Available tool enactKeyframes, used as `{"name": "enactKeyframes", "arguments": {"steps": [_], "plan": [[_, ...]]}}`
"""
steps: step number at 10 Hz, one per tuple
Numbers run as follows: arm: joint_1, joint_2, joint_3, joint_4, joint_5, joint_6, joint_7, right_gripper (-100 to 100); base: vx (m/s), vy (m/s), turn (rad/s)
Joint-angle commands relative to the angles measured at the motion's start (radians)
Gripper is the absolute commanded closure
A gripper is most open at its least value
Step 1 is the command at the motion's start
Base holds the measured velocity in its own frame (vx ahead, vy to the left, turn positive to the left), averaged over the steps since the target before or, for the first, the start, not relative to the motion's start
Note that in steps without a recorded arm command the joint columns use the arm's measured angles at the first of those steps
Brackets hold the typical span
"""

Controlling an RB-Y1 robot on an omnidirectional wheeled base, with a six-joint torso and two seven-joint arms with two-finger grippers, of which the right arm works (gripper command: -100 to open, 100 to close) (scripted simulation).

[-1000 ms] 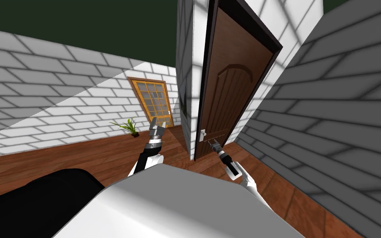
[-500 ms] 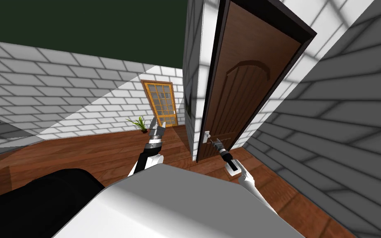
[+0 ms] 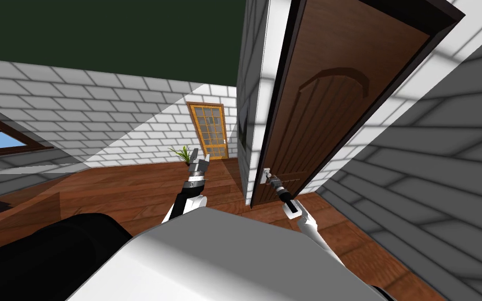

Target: Pull the door open

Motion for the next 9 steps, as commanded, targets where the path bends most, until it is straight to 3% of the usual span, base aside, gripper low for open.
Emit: {"name": "enactKeyframes", "arguments": {"steps": [1, 5, 9], "plan": [[0.000, -0.004, -0.004, 0.001, -0.001, 0.003, -0.001, 100, -0.028, 0.017, 0.029], [0.000, -0.004, -0.004, 0.001, -0.001, 0.003, -0.001, 100, -0.003, 0.002, -0.003], [-0.005, -0.001, 0.020, 0.005, -0.030, 0.003, -0.096, 100, -0.036, -0.015, -0.005]]}}
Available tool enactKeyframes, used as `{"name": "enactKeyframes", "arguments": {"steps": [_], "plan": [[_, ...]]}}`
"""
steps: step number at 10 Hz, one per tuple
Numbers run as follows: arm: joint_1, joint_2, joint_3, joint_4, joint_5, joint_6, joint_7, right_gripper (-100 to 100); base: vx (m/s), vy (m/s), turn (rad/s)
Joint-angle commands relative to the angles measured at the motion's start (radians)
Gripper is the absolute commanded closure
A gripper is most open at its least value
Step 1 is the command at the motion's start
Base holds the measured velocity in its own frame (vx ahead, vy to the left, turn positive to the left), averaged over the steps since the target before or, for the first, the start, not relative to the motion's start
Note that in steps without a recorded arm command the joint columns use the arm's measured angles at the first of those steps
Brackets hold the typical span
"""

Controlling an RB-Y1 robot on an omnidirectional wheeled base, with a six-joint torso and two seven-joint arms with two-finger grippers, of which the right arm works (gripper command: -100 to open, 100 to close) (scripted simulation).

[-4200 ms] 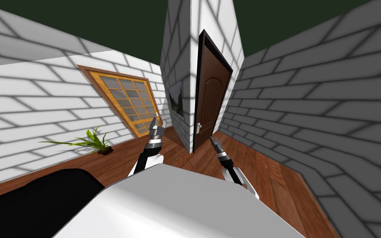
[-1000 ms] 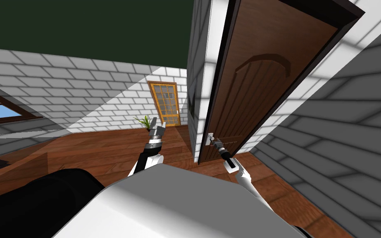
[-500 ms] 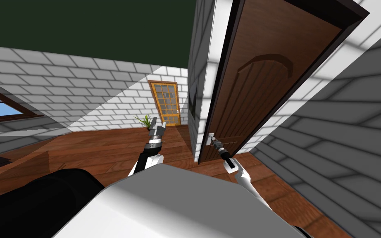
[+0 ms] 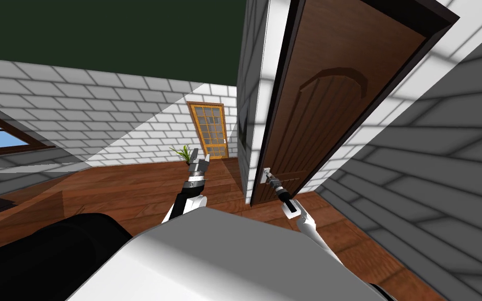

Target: Pull the door open

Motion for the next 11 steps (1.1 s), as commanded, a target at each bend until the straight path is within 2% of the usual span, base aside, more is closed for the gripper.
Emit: {"name": "enactKeyframes", "arguments": {"steps": [1, 3, 4, 11], "plan": [[-0.003, -0.003, 0.006, 0.004, -0.018, 0.002, -0.050, 100, -0.048, -0.030, -0.011], [-0.008, -0.004, 0.018, 0.007, -0.038, 0.004, -0.105, 100, -0.053, -0.031, -0.009], [-0.008, -0.004, 0.018, 0.007, -0.038, 0.004, -0.111, 100, -0.035, -0.017, -0.004], [-0.028, -0.006, 0.066, 0.016, -0.116, 0.009, -0.297, 100, -0.038, -0.025, -0.010]]}}
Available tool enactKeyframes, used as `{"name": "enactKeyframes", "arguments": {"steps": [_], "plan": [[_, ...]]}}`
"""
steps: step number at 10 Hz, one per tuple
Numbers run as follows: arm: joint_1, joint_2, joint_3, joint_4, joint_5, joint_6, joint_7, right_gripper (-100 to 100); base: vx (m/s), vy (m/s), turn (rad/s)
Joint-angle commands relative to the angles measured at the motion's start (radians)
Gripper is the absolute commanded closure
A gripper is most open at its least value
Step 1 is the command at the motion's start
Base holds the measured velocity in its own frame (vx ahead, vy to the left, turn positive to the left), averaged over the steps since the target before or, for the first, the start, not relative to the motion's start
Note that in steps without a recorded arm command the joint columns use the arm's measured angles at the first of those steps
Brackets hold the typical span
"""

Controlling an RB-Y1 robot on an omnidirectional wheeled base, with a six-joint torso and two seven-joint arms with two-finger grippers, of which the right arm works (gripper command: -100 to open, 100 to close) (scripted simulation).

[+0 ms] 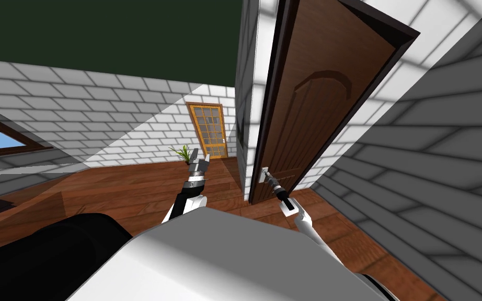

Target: Pull the door open

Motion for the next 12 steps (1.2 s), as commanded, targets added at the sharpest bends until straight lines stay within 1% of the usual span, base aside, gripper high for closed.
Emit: {"name": "enactKeyframes", "arguments": {"steps": [1, 2, 3, 4, 5, 6, 7, 8, 9, 11, 12], "plan": [[-0.002, 0.000, 0.005, 0.002, -0.010, -0.001, -0.028, 100, -0.027, -0.027, -0.002], [-0.007, 0.000, 0.017, 0.004, -0.029, 0.000, -0.068, 100, -0.037, -0.030, -0.007], [-0.012, 0.000, 0.029, 0.006, -0.047, 0.002, -0.093, 100, -0.052, -0.037, -0.012], [-0.012, 0.000, 0.029, 0.006, -0.047, 0.002, -0.108, 100, -0.036, -0.029, -0.004], [-0.017, -0.001, 0.040, 0.008, -0.066, 0.003, -0.143, 100, -0.042, -0.034, -0.011], [-0.017, -0.001, 0.040, 0.008, -0.066, 0.003, -0.148, 100, -0.031, -0.026, -0.001], [-0.023, -0.001, 0.054, 0.010, -0.087, 0.004, -0.188, 100, -0.030, -0.033, -0.013], [-0.029, -0.001, 0.068, 0.012, -0.109, 0.005, -0.213, 100, -0.042, -0.039, -0.011], [-0.029, -0.001, 0.068, 0.012, -0.109, 0.005, -0.230, 100, -0.039, -0.034, 0.002], [-0.041, 0.000, 0.096, 0.017, -0.151, 0.008, -0.294, 100, -0.048, -0.048, -0.009], [-0.041, 0.000, 0.096, 0.017, -0.151, 0.008, -0.312, 100, -0.042, -0.033, -0.004]]}}
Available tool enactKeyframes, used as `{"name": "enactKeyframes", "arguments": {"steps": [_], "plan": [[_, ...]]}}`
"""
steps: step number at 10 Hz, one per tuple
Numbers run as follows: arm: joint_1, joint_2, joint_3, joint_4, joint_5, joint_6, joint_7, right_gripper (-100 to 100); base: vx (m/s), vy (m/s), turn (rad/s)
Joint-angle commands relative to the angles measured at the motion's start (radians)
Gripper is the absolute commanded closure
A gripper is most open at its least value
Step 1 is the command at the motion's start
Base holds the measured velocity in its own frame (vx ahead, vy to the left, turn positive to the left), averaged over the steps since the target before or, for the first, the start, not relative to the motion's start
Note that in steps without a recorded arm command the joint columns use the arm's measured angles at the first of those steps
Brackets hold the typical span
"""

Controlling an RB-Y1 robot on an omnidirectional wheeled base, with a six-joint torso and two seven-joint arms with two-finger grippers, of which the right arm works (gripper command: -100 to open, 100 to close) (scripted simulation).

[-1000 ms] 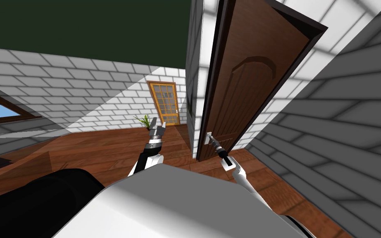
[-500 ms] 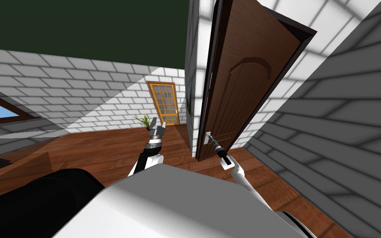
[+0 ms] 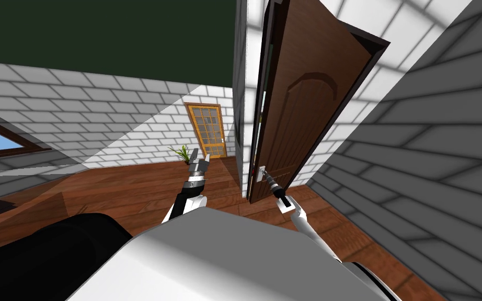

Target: Pull the door open

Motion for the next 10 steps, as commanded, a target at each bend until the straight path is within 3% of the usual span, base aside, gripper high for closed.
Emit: {"name": "enactKeyframes", "arguments": {"steps": [1, 4, 6, 9, 10], "plan": [[-0.007, 0.006, 0.024, 0.005, -0.027, -0.003, -0.050, 100, -0.032, -0.038, -0.014], [-0.014, 0.006, 0.039, 0.007, -0.050, -0.001, -0.099, 100, -0.026, -0.034, 0.000], [-0.027, 0.006, 0.070, 0.012, -0.098, 0.001, -0.164, 100, -0.040, -0.042, -0.016], [-0.034, 0.007, 0.086, 0.014, -0.123, 0.003, -0.223, 100, -0.030, -0.041, -0.002], [-0.041, 0.007, 0.103, 0.017, -0.148, 0.004, -0.263, 100, -0.031, -0.041, -0.006]]}}
